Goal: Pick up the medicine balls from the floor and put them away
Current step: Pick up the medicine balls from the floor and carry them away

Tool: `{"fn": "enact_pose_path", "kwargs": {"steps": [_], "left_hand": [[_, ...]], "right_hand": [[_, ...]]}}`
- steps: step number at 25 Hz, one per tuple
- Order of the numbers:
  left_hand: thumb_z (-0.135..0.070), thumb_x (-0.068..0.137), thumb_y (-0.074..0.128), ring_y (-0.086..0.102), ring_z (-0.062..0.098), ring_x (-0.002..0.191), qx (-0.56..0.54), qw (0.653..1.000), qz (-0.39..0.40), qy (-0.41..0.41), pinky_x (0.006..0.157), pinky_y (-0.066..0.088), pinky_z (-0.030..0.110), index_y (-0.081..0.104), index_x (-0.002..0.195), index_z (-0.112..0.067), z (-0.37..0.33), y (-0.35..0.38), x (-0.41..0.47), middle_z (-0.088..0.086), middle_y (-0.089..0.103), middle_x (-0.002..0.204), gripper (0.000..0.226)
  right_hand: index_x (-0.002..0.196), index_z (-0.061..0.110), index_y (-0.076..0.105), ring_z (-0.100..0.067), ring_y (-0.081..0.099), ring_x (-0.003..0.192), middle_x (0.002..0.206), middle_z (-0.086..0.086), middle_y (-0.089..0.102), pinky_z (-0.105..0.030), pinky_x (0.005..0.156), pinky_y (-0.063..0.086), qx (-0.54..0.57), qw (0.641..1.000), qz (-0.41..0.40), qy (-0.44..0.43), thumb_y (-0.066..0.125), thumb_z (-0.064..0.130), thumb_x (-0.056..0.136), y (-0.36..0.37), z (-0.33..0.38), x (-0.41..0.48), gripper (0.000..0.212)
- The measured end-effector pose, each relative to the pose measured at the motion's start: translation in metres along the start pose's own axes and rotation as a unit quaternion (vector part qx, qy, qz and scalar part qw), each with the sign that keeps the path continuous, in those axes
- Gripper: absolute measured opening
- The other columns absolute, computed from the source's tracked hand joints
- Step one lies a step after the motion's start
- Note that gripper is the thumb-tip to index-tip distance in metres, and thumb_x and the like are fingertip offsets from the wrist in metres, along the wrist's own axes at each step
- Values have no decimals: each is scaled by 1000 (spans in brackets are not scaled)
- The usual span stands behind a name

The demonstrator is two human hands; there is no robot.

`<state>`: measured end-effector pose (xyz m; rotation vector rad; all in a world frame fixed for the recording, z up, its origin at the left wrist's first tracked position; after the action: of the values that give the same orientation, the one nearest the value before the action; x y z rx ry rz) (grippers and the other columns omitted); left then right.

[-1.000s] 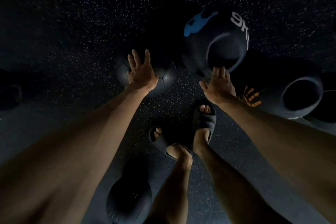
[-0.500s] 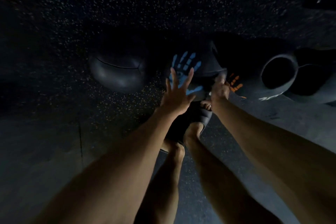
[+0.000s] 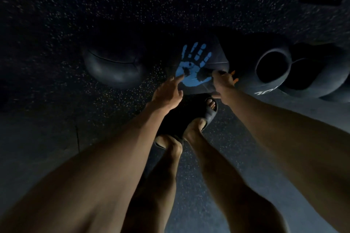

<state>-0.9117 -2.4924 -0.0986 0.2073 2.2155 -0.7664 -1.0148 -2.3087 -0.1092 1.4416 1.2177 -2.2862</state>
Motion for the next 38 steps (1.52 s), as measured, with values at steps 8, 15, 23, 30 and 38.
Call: {"fn": "enact_pose_path", "kwargs": {"steps": [8,15,23,30,38], "left_hand": [[-29,102,46,60,30,120,18,992,13,-123,101,50,43,49,141,-22,55,-32,-124,11,57,139,40],[-31,101,49,60,30,120,-66,974,-68,-206,101,49,42,55,135,-19,145,-3,-266,12,62,132,36],[-24,97,48,64,31,114,-198,927,-120,-295,98,53,45,58,132,-23,249,140,-418,11,62,132,37],[-18,102,45,53,38,127,-266,888,-113,-357,99,48,43,42,144,-7,352,267,-480,20,51,142,43],[-27,103,53,47,35,133,-409,814,-68,-406,94,42,36,0,155,1,422,394,-479,27,40,151,80]], "right_hand": [[136,3,53,-37,53,126,138,-23,54,-41,103,45,-332,901,127,-248,47,23,102,67,8,-165,40],[128,13,58,-32,62,111,122,-14,64,-42,94,52,-436,799,182,-371,48,29,100,173,-32,-298,34],[135,15,55,-30,58,119,133,-13,58,-35,93,47,-534,712,202,-408,48,30,103,268,-183,-377,37],[144,19,42,-35,52,127,142,-16,50,-42,102,47,-591,672,237,-378,54,28,99,346,-337,-365,48],[149,28,-36,-46,-15,149,151,-30,-39,-64,119,14,-646,668,218,-299,64,35,95,403,-481,-334,114]]}}
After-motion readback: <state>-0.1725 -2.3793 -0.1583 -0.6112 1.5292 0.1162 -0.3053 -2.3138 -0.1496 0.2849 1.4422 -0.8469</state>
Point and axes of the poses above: each hand's wrist, its own x-axis towards the middle knuckle, its own y-axis out of the palm, z = x × y, the point moved 9 cm from there along x, towards the middle knuckle
